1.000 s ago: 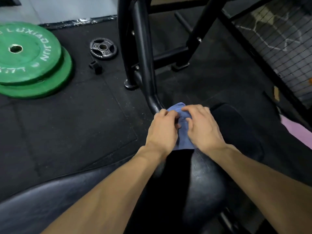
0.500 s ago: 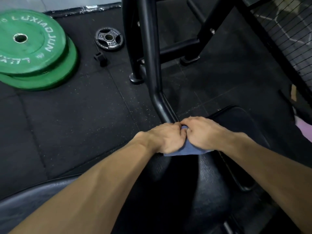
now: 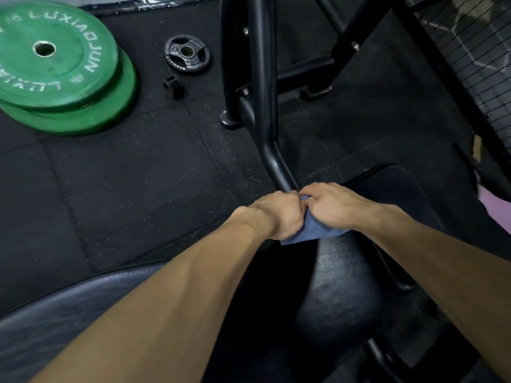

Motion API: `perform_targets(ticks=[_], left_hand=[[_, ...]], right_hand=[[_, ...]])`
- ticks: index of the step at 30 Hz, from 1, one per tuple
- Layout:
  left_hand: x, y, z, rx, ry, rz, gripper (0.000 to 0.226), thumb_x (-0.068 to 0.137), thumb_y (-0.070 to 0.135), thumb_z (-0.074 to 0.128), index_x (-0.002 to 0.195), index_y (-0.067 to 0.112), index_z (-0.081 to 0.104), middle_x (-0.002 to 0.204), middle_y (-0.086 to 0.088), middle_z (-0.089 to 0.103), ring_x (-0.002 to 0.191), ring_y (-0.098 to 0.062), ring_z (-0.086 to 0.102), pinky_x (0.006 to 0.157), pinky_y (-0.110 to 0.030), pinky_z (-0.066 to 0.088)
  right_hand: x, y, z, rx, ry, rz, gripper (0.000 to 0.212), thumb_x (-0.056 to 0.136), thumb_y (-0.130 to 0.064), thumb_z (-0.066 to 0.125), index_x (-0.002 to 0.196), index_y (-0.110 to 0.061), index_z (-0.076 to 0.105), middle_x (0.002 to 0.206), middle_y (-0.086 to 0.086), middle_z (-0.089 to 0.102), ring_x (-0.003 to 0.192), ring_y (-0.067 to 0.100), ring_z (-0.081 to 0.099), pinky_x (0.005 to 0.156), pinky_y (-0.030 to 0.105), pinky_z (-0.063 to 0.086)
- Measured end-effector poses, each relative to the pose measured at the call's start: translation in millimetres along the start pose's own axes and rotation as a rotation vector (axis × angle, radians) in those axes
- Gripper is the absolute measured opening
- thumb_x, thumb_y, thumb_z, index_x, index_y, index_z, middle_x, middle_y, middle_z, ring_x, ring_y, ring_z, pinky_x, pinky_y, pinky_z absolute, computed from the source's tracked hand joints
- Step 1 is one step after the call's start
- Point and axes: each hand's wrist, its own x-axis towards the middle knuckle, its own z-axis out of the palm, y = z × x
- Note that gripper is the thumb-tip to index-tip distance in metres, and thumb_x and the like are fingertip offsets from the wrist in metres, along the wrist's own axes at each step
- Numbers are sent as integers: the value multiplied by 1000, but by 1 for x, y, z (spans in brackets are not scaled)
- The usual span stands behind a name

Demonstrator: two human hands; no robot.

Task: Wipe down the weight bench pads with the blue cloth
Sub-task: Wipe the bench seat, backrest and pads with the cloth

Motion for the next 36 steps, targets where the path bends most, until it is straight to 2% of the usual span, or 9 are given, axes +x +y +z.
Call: perform_targets(ticks=[4,6,11,15,20,24,26,32,36], left_hand=[[-15,-16,3,-11,22,-6,41,112,24,26,136,3,50,137,-18,60,123,-34,57,93,-29,35],[-26,-27,4,2,20,-14,39,111,26,28,135,4,51,135,-19,61,120,-36,59,92,-35,39],[-60,-69,15,26,30,-49,40,108,36,29,124,8,53,125,-19,65,109,-39,62,82,-38,41],[-95,-94,18,0,30,-57,45,109,39,27,127,7,51,130,-17,62,118,-37,59,93,-41,42],[-127,-111,17,42,49,-60,44,110,39,25,131,7,48,137,-15,58,126,-35,56,103,-44,39],[-149,-129,14,42,65,-41,39,110,36,29,130,7,47,135,-15,56,124,-33,57,99,-42,41],[-162,-138,12,84,73,-26,38,110,35,30,130,8,47,133,-14,56,122,-32,57,96,-41,42],[-192,-159,9,184,136,7,33,109,29,34,132,8,46,132,-13,54,119,-31,56,92,-41,44],[-205,-173,7,198,165,13,32,109,27,35,131,8,47,131,-13,54,118,-31,56,97,-42,45]], right_hand=[[-4,-19,7,-91,-9,-52,33,91,-34,34,97,-28,66,105,-4,67,97,20,63,92,47,53],[-6,-31,12,-137,-24,-78,31,88,-33,34,92,-28,64,103,-3,67,96,21,64,91,47,53],[-13,-69,37,-223,-45,-176,30,93,-26,36,99,-25,66,108,-5,68,105,16,62,103,38,43],[-24,-98,53,-218,-69,-236,41,84,-34,26,98,-30,64,108,-11,67,107,8,59,109,33,35],[-33,-112,73,-172,18,-235,45,85,-50,28,108,-35,64,106,-16,64,109,6,57,105,30,40],[-40,-137,89,-195,57,-232,47,85,-33,29,115,-31,64,115,-12,67,113,8,57,114,32,32],[-45,-150,94,-178,59,-221,42,88,-28,33,117,-29,64,114,-10,66,112,10,57,114,32,33],[-54,-180,110,-145,132,-234,49,80,-27,29,113,-24,66,111,-5,68,109,14,61,109,35,38],[-56,-198,119,-150,169,-242,39,90,-20,39,117,-20,66,117,0,69,112,17,60,107,34,39]])
